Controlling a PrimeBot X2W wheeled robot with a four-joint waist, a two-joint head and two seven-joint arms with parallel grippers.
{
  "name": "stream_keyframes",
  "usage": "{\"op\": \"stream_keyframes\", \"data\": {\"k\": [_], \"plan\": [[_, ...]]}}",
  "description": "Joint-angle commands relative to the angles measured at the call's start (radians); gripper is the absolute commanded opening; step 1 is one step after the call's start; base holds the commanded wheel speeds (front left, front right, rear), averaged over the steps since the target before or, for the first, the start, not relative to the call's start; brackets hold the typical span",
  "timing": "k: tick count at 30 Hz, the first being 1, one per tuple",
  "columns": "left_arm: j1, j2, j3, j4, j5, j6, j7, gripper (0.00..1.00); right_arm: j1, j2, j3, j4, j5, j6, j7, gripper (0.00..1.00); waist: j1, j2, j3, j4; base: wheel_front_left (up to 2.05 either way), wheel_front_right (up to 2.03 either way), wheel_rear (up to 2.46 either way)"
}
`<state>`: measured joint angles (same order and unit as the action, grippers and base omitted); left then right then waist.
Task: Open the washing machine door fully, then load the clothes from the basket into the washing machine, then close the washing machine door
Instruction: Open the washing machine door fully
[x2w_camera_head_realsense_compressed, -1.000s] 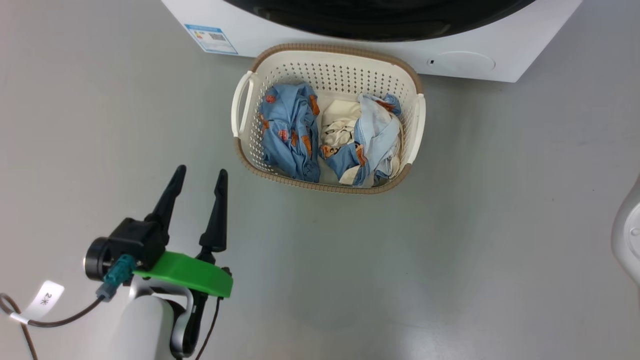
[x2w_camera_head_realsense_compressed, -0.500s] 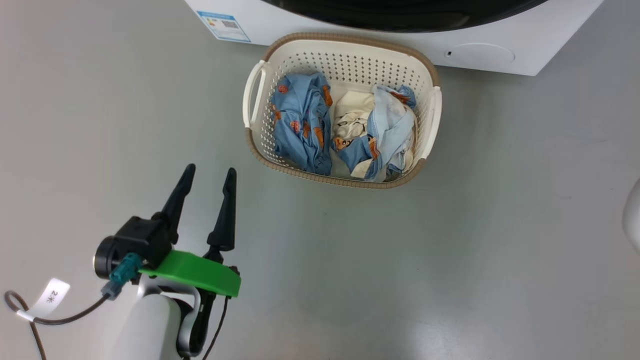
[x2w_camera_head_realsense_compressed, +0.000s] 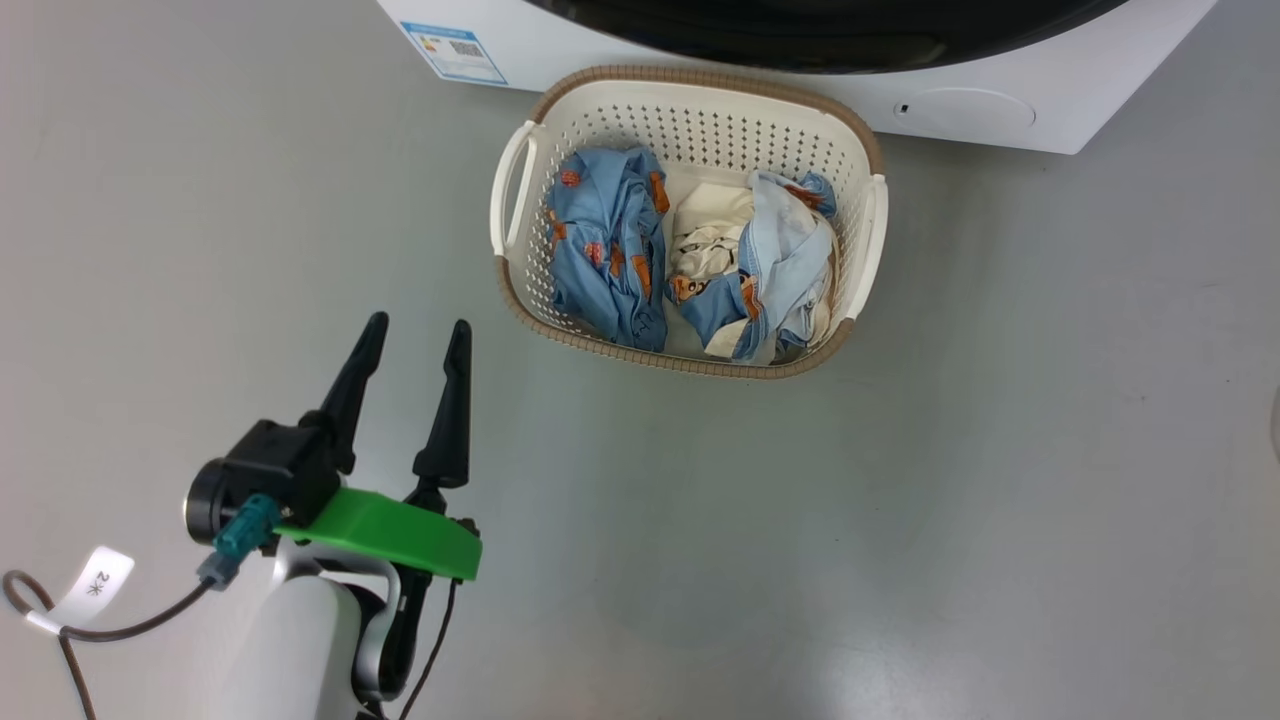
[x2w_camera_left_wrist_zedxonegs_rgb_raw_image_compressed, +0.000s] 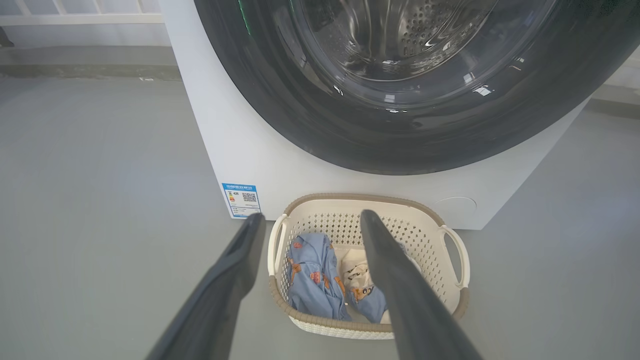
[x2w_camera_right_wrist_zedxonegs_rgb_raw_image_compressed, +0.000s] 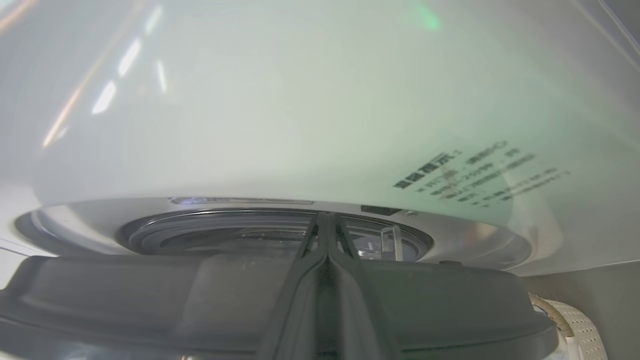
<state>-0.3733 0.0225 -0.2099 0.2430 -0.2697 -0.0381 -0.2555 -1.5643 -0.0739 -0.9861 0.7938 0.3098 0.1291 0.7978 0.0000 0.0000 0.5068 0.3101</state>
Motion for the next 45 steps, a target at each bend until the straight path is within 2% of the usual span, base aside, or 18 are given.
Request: {"op": "stream_keyframes", "data": {"k": [1, 10, 28, 45], "plan": [[-0.004, 0.028, 0.036, -0.028, 0.003, 0.01, -0.006, 1.0, -0.047, 0.024, 0.008, -0.007, -0.009, 0.002, 0.024, 0.0, 0.0, 0.0, -0.001, -0.002, 0.0, 0.0, 0.0], [-0.005, 0.028, 0.038, -0.054, 0.014, 0.009, -0.006, 1.0, -0.034, 0.024, 0.015, -0.005, -0.016, 0.002, 0.111, 0.0, 0.0, 0.0, -0.008, -0.008, 0.0, 0.0, 0.0], [0.018, 0.028, 0.058, -0.064, 0.035, 0.002, -0.006, 1.0, 0.088, 0.024, 0.088, -0.069, 0.094, 0.002, 0.299, 0.0, 0.0, 0.0, -0.06, -0.026, 0.0, 0.0, 0.0], [0.061, 0.028, 0.08, -0.063, 0.061, -0.013, -0.006, 1.0, 0.256, 0.024, 0.192, -0.129, 0.274, 0.002, 0.435, 0.0, 0.0, 0.0, -0.136, -0.048, 0.0, 0.0, 0.0]]}}
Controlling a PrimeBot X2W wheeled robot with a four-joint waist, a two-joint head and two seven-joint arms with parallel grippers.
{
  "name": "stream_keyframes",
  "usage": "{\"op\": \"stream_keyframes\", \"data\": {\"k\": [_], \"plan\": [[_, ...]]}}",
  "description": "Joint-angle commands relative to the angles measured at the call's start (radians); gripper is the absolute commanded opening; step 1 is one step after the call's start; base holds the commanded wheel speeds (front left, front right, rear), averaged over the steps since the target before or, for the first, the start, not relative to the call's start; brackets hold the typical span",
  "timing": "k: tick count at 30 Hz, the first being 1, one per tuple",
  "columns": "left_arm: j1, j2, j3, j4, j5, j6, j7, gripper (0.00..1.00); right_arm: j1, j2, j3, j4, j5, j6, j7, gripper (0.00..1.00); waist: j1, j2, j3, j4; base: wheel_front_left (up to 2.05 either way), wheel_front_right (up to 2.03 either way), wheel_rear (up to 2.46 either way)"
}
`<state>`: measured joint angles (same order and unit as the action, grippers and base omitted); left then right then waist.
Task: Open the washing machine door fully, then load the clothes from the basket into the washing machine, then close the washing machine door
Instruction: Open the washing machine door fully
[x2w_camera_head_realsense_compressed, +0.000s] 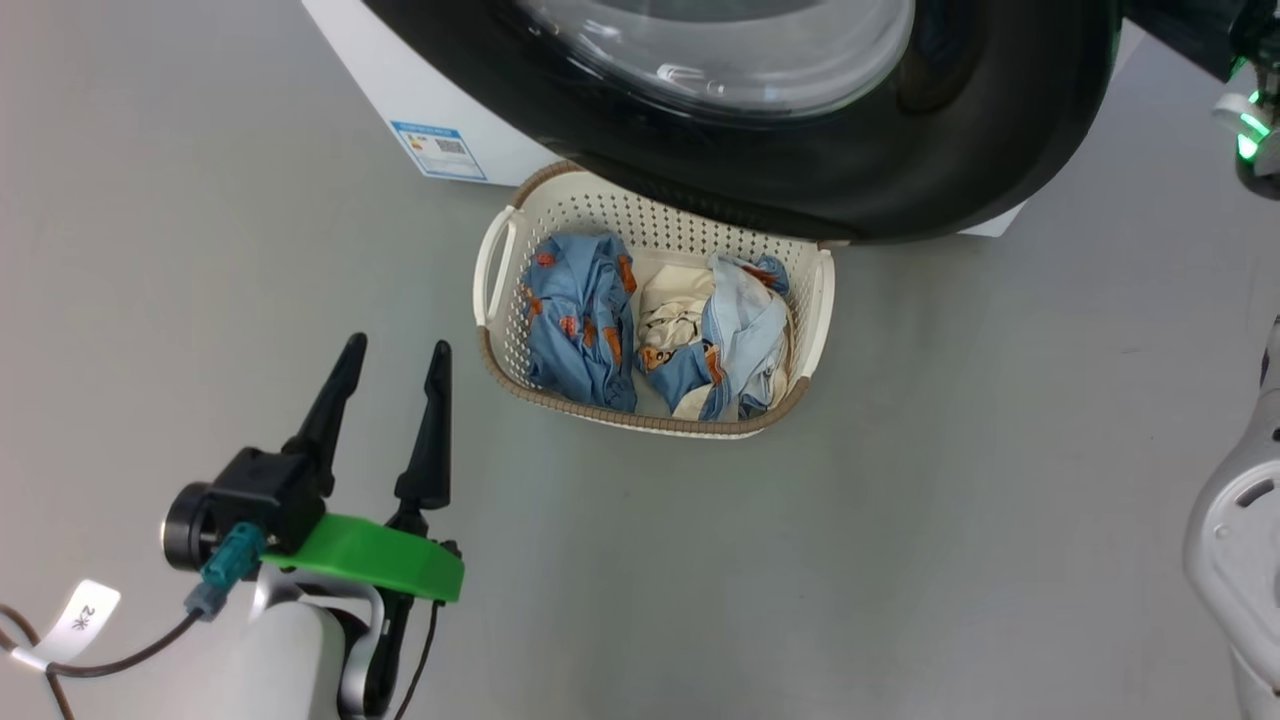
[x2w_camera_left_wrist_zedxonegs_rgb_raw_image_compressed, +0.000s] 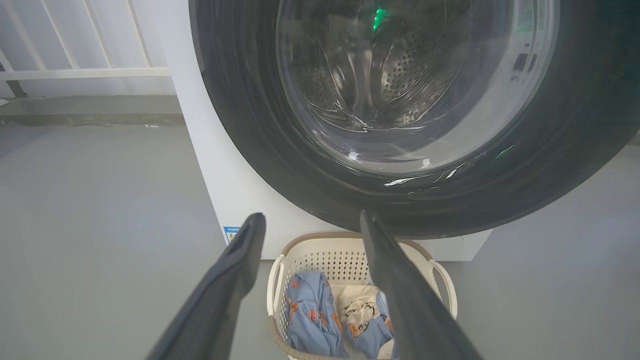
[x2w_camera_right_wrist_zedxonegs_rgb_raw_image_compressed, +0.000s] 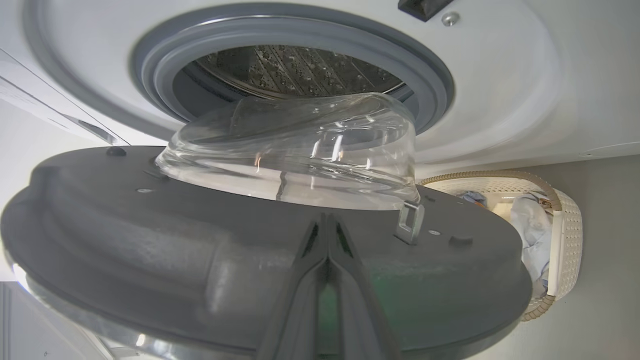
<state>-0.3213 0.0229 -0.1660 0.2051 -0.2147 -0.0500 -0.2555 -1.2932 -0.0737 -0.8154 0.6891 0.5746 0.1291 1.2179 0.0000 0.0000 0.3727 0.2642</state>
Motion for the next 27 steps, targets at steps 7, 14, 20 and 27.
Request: {"op": "stream_keyframes", "data": {"k": [7, 14, 20, 27], "plan": [[0.018, 0.027, 0.044, -0.024, 0.01, -0.005, -0.006, 1.0, 0.039, 0.023, 0.075, -0.031, 0.078, 0.002, 0.043, 0.0, 0.0, 0.0, -0.017, -0.006, 0.0, 0.0, 0.0], [0.027, 0.027, 0.049, -0.023, 0.013, -0.006, -0.006, 1.0, 0.103, 0.023, 0.151, -0.039, 0.154, 0.002, 0.081, 0.0, 0.0, 0.0, -0.038, -0.008, 0.0, 0.0, 0.0], [0.032, 0.027, 0.053, -0.023, 0.017, -0.007, -0.006, 1.0, 0.157, 0.023, 0.231, -0.053, 0.242, 0.002, 0.123, 0.0, 0.0, 0.0, -0.051, -0.013, 0.0, 0.0, 0.0], [0.041, 0.027, 0.059, -0.021, 0.024, -0.011, -0.006, 1.0, 0.24, 0.023, 0.36, -0.094, 0.37, 0.002, 0.15, 0.0, 0.0, 0.0, -0.071, -0.022, 0.0, 0.0, 0.0]]}}
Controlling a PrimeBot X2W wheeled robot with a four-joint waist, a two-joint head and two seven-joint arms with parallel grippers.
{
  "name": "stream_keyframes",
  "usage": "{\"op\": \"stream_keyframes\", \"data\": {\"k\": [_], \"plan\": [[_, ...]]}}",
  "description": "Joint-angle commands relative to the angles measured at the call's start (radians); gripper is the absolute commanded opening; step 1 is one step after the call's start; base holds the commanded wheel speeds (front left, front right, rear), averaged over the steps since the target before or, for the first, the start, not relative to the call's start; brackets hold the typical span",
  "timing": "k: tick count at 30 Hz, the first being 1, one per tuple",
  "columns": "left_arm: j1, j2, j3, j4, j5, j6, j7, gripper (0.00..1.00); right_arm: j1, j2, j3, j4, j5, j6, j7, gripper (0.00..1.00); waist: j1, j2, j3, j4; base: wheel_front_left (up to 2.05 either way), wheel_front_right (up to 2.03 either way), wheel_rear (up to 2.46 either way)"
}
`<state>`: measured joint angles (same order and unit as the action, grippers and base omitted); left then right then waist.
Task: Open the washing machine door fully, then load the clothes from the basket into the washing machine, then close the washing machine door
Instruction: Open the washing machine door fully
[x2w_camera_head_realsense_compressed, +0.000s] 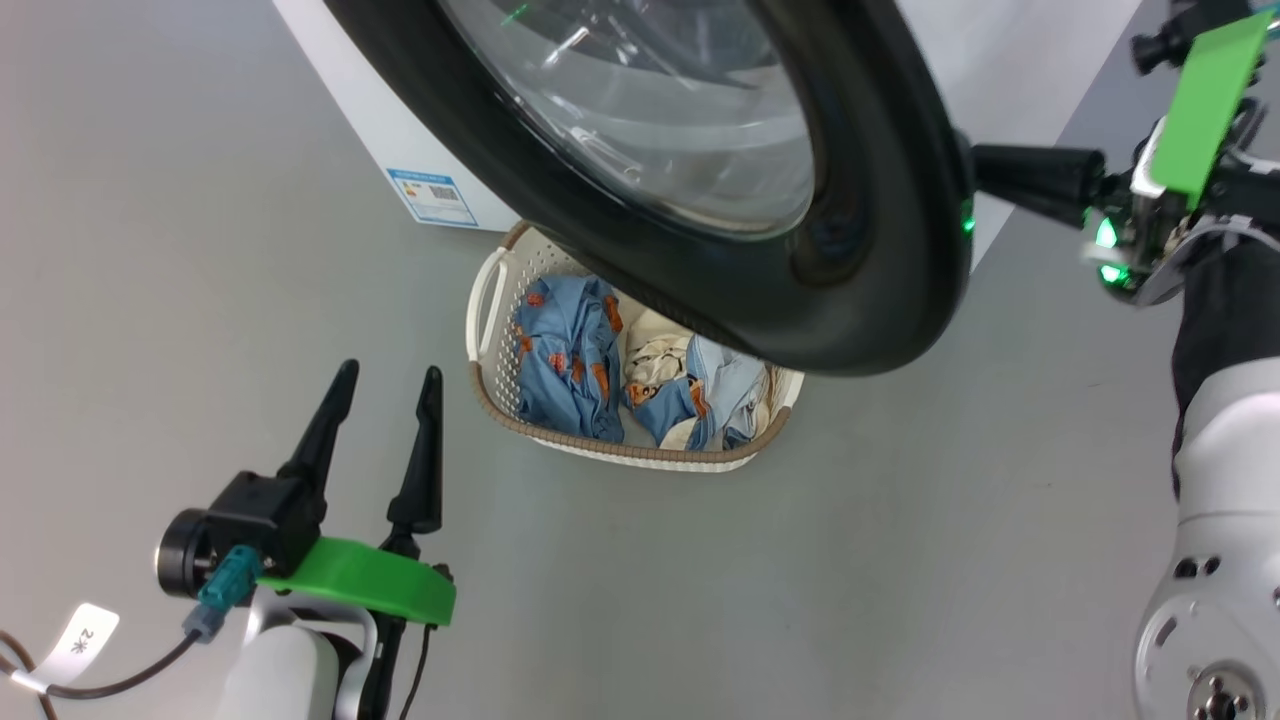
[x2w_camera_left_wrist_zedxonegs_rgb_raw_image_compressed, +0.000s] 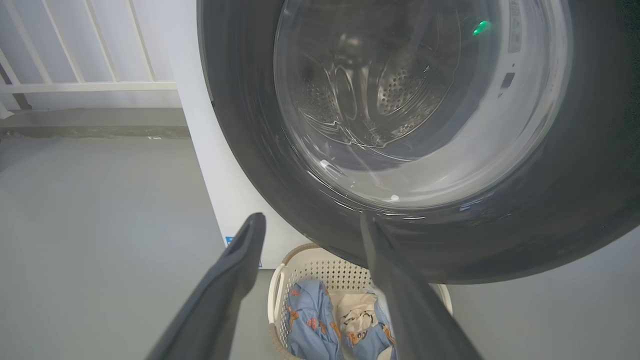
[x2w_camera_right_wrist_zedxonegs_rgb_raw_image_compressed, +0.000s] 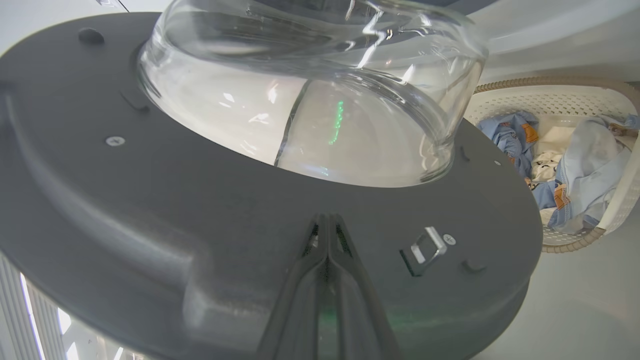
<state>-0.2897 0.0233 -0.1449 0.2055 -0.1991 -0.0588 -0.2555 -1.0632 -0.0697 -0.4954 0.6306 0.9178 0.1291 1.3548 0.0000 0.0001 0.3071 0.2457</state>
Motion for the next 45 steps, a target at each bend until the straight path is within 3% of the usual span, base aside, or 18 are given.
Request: {"op": "stream_keyframes", "data": {"k": [1, 11, 29, 37, 45], "plan": [[0.011, 0.027, 0.039, -0.021, 0.009, -0.003, -0.006, 1.0, 0.023, 0.019, 0.062, -0.042, 0.048, 0.002, 0.013, 0.0, 0.0, -0.0001, -0.009, -0.004, 0.0, 0.0, 0.0], [0.018, 0.027, 0.033, -0.018, 0.006, -0.007, -0.006, 1.0, 0.134, 0.019, 0.313, -0.086, 0.261, 0.002, -0.05, 0.0, 0.0, -0.0001, -0.029, -0.01, 0.0, 0.0, 0.0], [0.007, 0.027, 0.01, -0.018, -0.009, -0.001, -0.006, 1.0, 0.226, 0.019, 0.798, -0.068, 0.597, 0.002, -0.309, 0.0, 0.0, -0.0001, -0.026, 0.006, 0.0, 0.0, 0.0], [0.005, 0.027, 0.013, -0.018, -0.013, 0.003, -0.006, 1.0, 0.199, 0.019, 0.906, -0.037, 0.664, 0.002, -0.379, 0.0, 0.0, -0.0001, -0.02, 0.002, 0.0, 0.0, 0.0], [0.009, 0.027, 0.032, -0.015, -0.004, 0.002, -0.006, 1.0, 0.193, 0.017, 0.903, -0.031, 0.688, 0.002, -0.452, 0.0, 0.0, -0.0001, -0.04, -0.031, 0.0, 0.0, 0.0]]}}
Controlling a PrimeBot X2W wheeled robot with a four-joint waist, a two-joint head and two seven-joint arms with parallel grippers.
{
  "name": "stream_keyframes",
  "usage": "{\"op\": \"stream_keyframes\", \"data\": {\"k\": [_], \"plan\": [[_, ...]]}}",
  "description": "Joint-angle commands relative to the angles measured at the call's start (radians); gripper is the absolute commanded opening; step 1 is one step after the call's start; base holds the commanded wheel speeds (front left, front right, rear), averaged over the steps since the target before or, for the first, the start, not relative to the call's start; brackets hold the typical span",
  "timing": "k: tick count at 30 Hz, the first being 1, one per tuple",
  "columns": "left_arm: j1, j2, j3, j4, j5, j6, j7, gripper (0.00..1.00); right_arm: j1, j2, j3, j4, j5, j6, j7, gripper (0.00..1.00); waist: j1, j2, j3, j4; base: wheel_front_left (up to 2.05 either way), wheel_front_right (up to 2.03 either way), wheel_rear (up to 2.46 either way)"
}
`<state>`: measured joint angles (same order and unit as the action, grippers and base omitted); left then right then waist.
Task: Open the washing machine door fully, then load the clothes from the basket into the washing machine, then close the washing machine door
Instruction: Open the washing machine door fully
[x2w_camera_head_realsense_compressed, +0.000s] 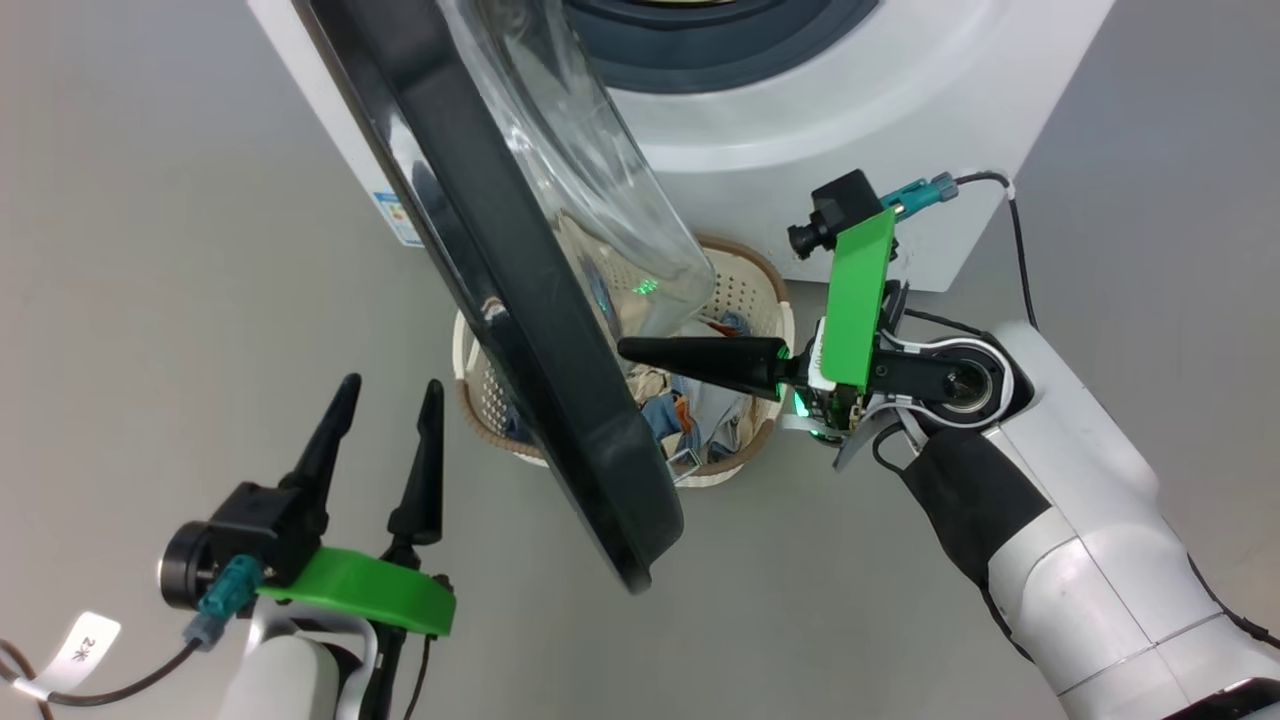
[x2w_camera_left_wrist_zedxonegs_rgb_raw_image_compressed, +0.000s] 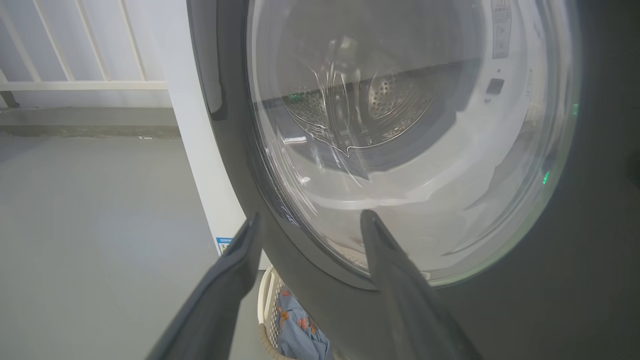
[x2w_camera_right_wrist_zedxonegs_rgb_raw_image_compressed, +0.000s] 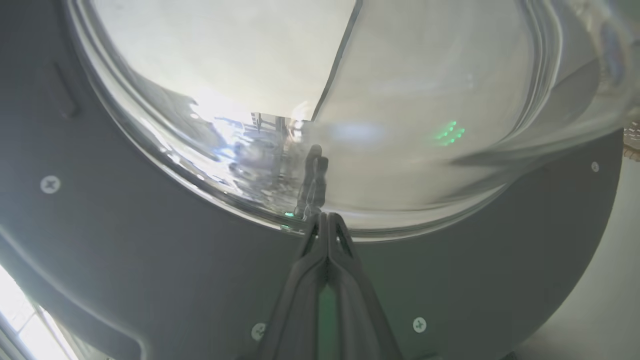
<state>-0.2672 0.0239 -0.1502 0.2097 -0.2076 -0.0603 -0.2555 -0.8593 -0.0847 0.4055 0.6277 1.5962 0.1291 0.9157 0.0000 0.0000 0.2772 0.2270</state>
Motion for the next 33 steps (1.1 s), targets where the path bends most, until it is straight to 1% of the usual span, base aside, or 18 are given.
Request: {"op": "stream_keyframes", "data": {"k": [1, 5, 11, 13, 14, 15, 16, 18, 19, 21, 22, 23, 25, 29, 31, 33], "plan": [[-0.013, 0.026, 0.044, -0.018, 0.008, 0.003, -0.006, 1.0, -0.009, 0.028, -0.002, -0.032, 0.008, 0.002, -0.025, 0.0, 0.0, 0.0, -0.013, -0.018, 0.0, 0.0, 0.0], [-0.012, 0.026, 0.061, -0.017, 0.019, -0.001, -0.006, 1.0, 0.01, 0.008, -0.018, -0.06, 0.001, 0.002, -0.064, 0.0, 0.0, 0.0, -0.026, -0.036, 0.0, 0.0, 0.0], [0.007, 0.03, 0.106, -0.018, 0.037, -0.014, -0.006, 1.0, 0.094, -0.035, -0.069, -0.136, -0.013, 0.002, -0.172, 0.0, 0.0, 0.0, -0.06, -0.073, 0.0, 0.0, 0.0], [0.018, 0.033, 0.122, -0.02, 0.043, -0.017, -0.006, 1.0, 0.125, -0.052, -0.087, -0.171, -0.035, 0.002, -0.223, 0.0, 0.0, 0.0, -0.07, -0.087, 0.0, 0.0, 0.0], [0.028, 0.035, 0.135, -0.022, 0.047, -0.02, -0.006, 1.0, 0.159, -0.075, -0.096, -0.222, -0.073, 0.002, -0.273, 0.0, 0.0, 0.0, -0.078, -0.1, 0.0, 0.0, 0.0], [0.032, 0.035, 0.142, -0.023, 0.049, -0.021, -0.006, 1.0, 0.181, -0.077, -0.113, -0.24, -0.086, 0.002, -0.311, 0.0, 0.0, 0.0, -0.082, -0.106, 0.0, 0.0, 0.0], [0.036, 0.036, 0.148, -0.024, 0.051, -0.022, -0.006, 1.0, 0.202, -0.076, -0.129, -0.257, -0.097, 0.002, -0.347, 0.05, 0.0, 0.0, -0.087, -0.112, 0.0, 0.0, 0.0], [0.045, 0.036, 0.161, -0.026, 0.053, -0.024, -0.006, 1.0, 0.238, -0.08, -0.147, -0.293, -0.141, 0.002, -0.412, 0.5, 0.0, 0.0, -0.094, -0.125, 0.0, 0.0, 0.0], [0.048, 0.036, 0.167, -0.027, 0.054, -0.025, -0.006, 1.0, 0.256, -0.086, -0.149, -0.315, -0.17, 0.002, -0.438, 1.0, 0.0, 0.0, -0.098, -0.131, 0.0, 0.0, 0.0], [0.054, 0.036, 0.178, -0.031, 0.056, -0.027, -0.006, 1.0, 0.296, -0.094, -0.159, -0.353, -0.234, 0.002, -0.498, 1.0, 0.0, 0.0, -0.106, -0.142, 0.0, 0.0, 0.0], [0.054, 0.036, 0.178, -0.031, 0.056, -0.027, -0.006, 1.0, 0.296, -0.094, -0.159, -0.353, -0.234, 0.002, -0.498, 1.0, 0.0, 0.0, -0.106, -0.142, 0.0, 0.0, 0.0], [0.059, 0.036, 0.183, -0.033, 0.06, -0.029, -0.006, 1.0, 0.332, -0.105, -0.17, -0.391, -0.312, 0.002, -0.567, 1.0, 0.0, 0.0, -0.114, -0.152, 0.0, 0.0, 0.0], [0.064, 0.036, 0.188, -0.034, 0.063, -0.031, -0.006, 1.0, 0.367, -0.108, -0.182, -0.427, -0.381, 0.002, -0.634, 1.0, 0.0, 0.0, -0.122, -0.16, 0.0, 0.0, 0.0], [0.075, 0.035, 0.197, -0.04, 0.067, -0.034, -0.006, 1.0, 0.429, -0.133, -0.191, -0.505, -0.546, 0.002, -0.781, 1.0, 0.0, 0.0, -0.132, -0.174, 0.0, 0.0, 0.0], [0.081, 0.034, 0.201, -0.042, 0.067, -0.035, -0.006, 1.0, 0.457, -0.16, -0.18, -0.538, -0.633, 0.002, -0.843, 1.0, 0.0, 0.0, -0.137, -0.179, 0.0, 0.0, 0.0], [0.092, 0.033, 0.206, -0.045, 0.065, -0.036, -0.006, 1.0, 0.487, -0.177, -0.191, -0.558, -0.697, 0.002, -0.909, 1.0, 0.0, 0.0, -0.143, -0.185, 0.0, 0.0, 0.0]]}}
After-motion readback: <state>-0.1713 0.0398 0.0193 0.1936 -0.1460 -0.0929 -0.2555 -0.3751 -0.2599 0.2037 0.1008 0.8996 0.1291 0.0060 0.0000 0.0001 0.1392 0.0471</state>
